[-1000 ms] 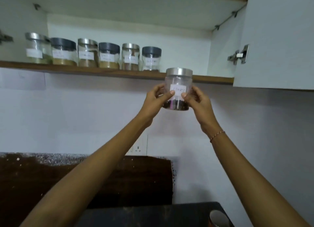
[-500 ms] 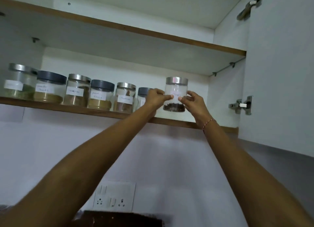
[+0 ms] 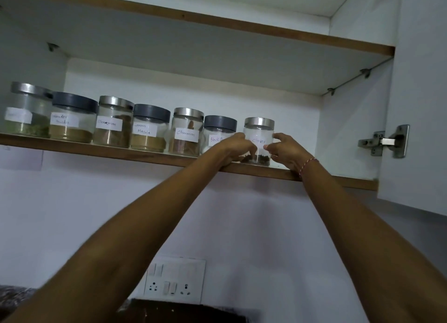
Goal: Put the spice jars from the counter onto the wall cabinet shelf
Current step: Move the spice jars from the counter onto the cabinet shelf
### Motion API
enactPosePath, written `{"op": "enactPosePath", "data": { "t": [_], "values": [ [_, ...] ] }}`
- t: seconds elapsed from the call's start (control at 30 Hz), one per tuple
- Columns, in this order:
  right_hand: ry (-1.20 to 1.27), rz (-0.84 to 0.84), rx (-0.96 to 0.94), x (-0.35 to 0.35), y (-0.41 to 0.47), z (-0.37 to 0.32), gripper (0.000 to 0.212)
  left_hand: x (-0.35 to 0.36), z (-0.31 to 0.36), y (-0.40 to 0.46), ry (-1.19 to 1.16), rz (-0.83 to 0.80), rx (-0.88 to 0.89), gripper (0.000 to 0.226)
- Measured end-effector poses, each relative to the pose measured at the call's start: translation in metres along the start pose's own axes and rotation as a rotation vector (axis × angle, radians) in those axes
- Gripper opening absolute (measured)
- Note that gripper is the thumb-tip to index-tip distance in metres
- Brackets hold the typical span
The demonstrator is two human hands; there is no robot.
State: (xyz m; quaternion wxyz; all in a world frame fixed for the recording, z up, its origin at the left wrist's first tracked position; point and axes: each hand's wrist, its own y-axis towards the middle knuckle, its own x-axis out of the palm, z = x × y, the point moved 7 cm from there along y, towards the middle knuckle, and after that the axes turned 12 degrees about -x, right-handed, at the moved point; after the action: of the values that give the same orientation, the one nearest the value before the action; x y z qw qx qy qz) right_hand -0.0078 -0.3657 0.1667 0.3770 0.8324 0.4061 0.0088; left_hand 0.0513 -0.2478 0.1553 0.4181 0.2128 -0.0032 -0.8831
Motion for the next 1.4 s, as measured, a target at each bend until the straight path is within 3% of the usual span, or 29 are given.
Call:
{"op": "enactPosePath", "data": {
  "t": [0.2,0.33,0.47,0.57,0.77,0.93,1.13,1.4],
  "values": [
    [-0.107,0.069,-0.016,-0.006,-0.006,-0.001,0.053,-0.011,0.005,-0.015,0.358,0.353,0.044,0.025],
    [-0.449,0.279,-0.286,-0.021,-0.04,-0.026,0.048,-0.014,0.009,-0.051,0.456,0.726,0.292,0.025],
    [-0.776,0.401,-0.559,-0.002,-0.106,-0.035,0.045,0.035,-0.007,-0.09,0.743,0.753,0.636,0.057],
    [-0.851,0.428,-0.559,0.013,-0.16,-0.007,0.047,0.071,-0.052,-0.118,0.622,0.725,0.664,0.057],
    [-0.903,0.292,-0.301,0.023,-0.286,0.086,0.049,0.145,-0.183,-0.162,0.412,0.425,0.368,0.059],
    [-0.963,0.221,-0.054,0.004,-0.411,0.142,0.051,0.227,-0.275,-0.229,0.487,0.158,0.27,0.059],
    [-1.027,0.158,0.234,-0.036,-0.563,0.172,0.05,0.322,-0.341,-0.331,0.29,-0.227,0.185,0.058],
    [-0.855,-0.16,0.681,-0.054,-0.749,0.193,0.088,0.424,-0.412,-0.454,0.263,-1.016,-0.013,0.058]
  ]
}}
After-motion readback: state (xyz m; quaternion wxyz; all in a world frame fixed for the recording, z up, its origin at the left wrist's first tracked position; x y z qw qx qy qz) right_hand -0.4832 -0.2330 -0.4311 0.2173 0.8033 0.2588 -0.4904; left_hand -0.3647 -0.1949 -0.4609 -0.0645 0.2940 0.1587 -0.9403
